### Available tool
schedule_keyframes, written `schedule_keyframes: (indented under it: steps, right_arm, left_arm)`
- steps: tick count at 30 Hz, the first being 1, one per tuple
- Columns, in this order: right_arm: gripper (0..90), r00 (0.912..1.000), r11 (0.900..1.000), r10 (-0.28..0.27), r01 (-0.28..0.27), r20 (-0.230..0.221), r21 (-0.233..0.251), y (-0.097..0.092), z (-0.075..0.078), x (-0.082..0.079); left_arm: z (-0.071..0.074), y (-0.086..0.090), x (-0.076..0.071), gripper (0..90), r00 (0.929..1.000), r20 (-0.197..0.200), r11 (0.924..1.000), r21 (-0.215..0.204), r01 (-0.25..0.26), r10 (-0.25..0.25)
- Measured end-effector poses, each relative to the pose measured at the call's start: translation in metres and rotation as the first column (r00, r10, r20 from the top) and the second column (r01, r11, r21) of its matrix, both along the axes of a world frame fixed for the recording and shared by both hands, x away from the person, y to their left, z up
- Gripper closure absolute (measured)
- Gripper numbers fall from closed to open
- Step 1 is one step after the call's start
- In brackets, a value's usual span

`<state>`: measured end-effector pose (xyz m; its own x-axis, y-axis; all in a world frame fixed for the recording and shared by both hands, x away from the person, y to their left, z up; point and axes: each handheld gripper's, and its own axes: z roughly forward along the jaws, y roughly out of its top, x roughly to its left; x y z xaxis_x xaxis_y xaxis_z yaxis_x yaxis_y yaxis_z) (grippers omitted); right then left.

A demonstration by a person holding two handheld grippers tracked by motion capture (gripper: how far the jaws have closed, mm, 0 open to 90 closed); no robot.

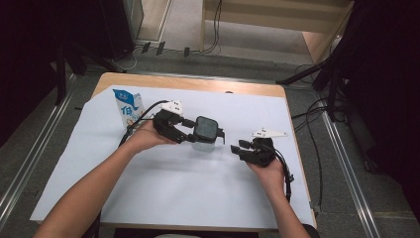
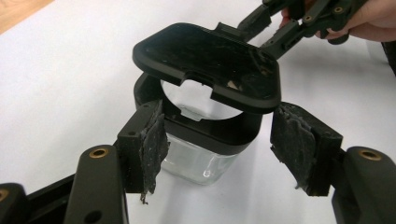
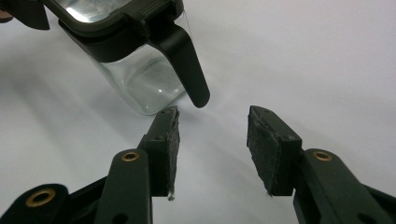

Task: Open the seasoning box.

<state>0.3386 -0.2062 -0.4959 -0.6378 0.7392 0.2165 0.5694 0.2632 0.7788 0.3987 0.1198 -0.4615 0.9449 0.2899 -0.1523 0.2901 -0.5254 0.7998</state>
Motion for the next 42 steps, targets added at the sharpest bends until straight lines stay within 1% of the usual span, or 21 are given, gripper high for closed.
schedule_keyframes:
  steps: [2,3,4,5,6,9,11,14,16,18,21,22,24,28,30,31,34,38,42]
  right_arm:
    - [55.4,1.0,1.0,0.0,0.0,-0.001,0.001,0.0,0.0,0.0]
    - [55.6,1.0,1.0,-0.001,0.001,-0.002,0.001,0.0,0.0,0.0]
    - [55.7,1.0,1.0,-0.002,0.002,-0.007,0.002,0.0,0.0,0.0]
    - [56.0,1.0,1.0,-0.001,0.001,-0.003,0.003,-0.001,0.0,0.0]
    - [56.4,1.0,1.0,-0.002,0.002,-0.009,0.005,-0.001,0.0,0.0]
    - [56.6,0.9999,1.0,-0.002,0.002,-0.013,0.005,-0.001,0.0,0.0]
    - [56.8,0.9999,1.0,0.0,0.0,-0.014,0.004,-0.001,0.0,0.0]
    - [56.8,0.9999,1.0,0.001,-0.001,-0.012,0.004,-0.001,0.0,0.0]
    - [56.8,0.9999,1.0,-0.001,0.001,-0.015,0.004,-0.001,0.0,0.0]
    - [56.8,0.9999,1.0,-0.001,0.001,-0.014,0.003,-0.001,0.0,0.0]
    - [56.8,0.9999,1.0,-0.001,0.001,-0.015,0.002,-0.001,0.0,0.0]
    - [56.8,0.9999,1.0,-0.001,0.001,-0.015,0.002,-0.001,0.0,0.0]
    - [56.8,0.9999,1.0,-0.001,0.001,-0.015,0.001,-0.001,0.0,0.0]
    - [56.8,0.9999,1.0,0.0,0.0,-0.013,0.0,-0.001,0.0,0.0]
    - [56.7,0.9999,1.0,-0.001,0.001,-0.015,0.001,-0.001,0.0,0.0]
    - [56.7,0.9999,1.0,-0.001,0.001,-0.015,0.001,-0.001,0.0,0.0]
    - [56.6,0.9999,1.0,0.0,0.0,-0.015,-0.001,-0.001,-0.001,0.0]
    - [56.2,0.9998,1.0,-0.002,0.002,-0.017,-0.001,-0.001,0.0,0.0]
    - [55.5,0.9999,1.0,-0.001,0.001,-0.015,-0.001,-0.001,-0.001,0.0]
  left_arm:
    - [0.006,-0.001,0.001,40.3,0.9999,-0.007,0.9999,-0.005,0.009,-0.009]
    - [0.009,-0.001,0.002,42.7,0.9997,-0.006,0.9997,0.0,0.024,-0.024]
    - [0.011,-0.002,0.001,44.2,0.9996,-0.006,0.9996,-0.01,0.027,-0.027]
    - [0.013,-0.003,0.001,47.5,0.9991,-0.01,0.9991,-0.006,0.041,-0.041]
    - [0.015,-0.004,0.0,50.7,0.9991,-0.01,0.9992,0.003,0.041,-0.04]
    - [0.016,-0.006,0.001,54.2,0.9982,-0.02,0.9983,0.011,0.057,-0.057]
    - [0.016,-0.005,0.002,54.5,0.9977,-0.029,0.998,0.009,0.062,-0.062]
    - [0.018,-0.005,0.001,55.2,0.9977,-0.028,0.9981,0.006,0.061,-0.061]
    - [0.02,-0.005,0.001,55.4,0.9976,-0.024,0.9979,-0.003,0.065,-0.065]
    - [0.022,-0.005,0.0,55.6,0.9979,-0.02,0.9981,0.001,0.061,-0.061]
    - [0.025,-0.005,-0.001,55.6,0.9977,-0.017,0.9979,0.003,0.065,-0.065]
    - [0.026,-0.005,-0.001,55.7,0.9974,-0.015,0.9974,0.01,0.071,-0.071]
    - [0.028,-0.005,-0.001,55.9,0.9977,-0.013,0.9978,0.004,0.067,-0.067]
    - [0.029,-0.005,-0.001,56.0,0.9979,-0.012,0.998,0.01,0.063,-0.063]
    - [0.029,-0.005,-0.001,56.1,0.9979,-0.018,0.998,0.005,0.063,-0.063]
    - [0.029,-0.004,-0.001,56.2,0.9979,-0.015,0.998,0.001,0.063,-0.063]
    - [0.03,-0.005,-0.002,56.1,0.9981,-0.007,0.9981,0.005,0.062,-0.062]
    - [0.03,-0.003,-0.003,55.0,0.9978,-0.011,0.9977,0.017,0.065,-0.065]
    - [0.031,-0.002,-0.003,57.0,0.997,-0.013,0.9968,0.025,0.076,-0.076]
